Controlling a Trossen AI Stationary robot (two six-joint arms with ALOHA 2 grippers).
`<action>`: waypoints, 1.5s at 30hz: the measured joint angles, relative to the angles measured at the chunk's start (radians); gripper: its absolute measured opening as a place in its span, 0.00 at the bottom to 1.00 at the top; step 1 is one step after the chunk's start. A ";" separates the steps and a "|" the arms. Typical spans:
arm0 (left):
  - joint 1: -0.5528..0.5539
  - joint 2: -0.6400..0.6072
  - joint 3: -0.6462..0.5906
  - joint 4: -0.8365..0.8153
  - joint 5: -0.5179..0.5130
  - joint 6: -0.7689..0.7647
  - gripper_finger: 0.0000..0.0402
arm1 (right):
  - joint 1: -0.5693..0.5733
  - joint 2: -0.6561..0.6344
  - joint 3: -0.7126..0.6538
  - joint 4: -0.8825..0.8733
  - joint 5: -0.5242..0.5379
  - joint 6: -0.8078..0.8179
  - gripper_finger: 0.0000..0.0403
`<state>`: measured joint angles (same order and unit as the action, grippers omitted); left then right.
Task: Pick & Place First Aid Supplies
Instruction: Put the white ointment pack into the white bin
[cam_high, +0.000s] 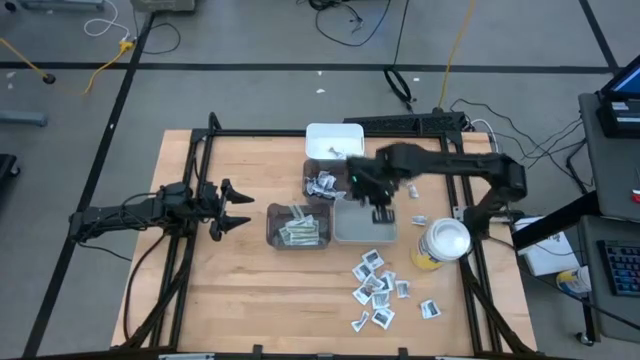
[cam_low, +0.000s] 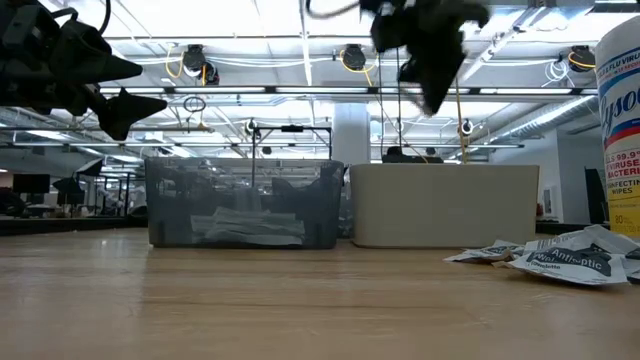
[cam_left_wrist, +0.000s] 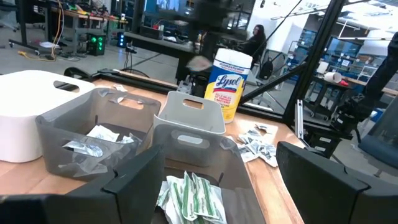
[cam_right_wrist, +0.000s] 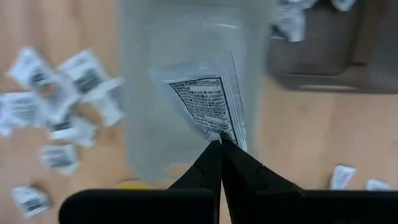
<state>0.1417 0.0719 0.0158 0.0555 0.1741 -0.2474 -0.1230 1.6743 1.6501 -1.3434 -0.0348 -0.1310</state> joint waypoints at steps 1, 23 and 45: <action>0.000 0.000 0.000 0.000 0.000 0.000 0.77 | -0.034 0.015 0.000 0.016 0.002 -0.029 0.00; 0.000 0.000 0.000 0.000 0.000 0.000 0.77 | -0.492 0.500 0.498 0.114 0.012 -0.412 0.00; 0.000 0.000 0.000 0.000 0.000 0.000 0.77 | -0.523 0.641 0.528 0.200 0.008 -0.405 0.15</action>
<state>0.1417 0.0721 0.0158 0.0555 0.1743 -0.2474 -0.6464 2.3156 2.1777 -1.1431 -0.0272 -0.5358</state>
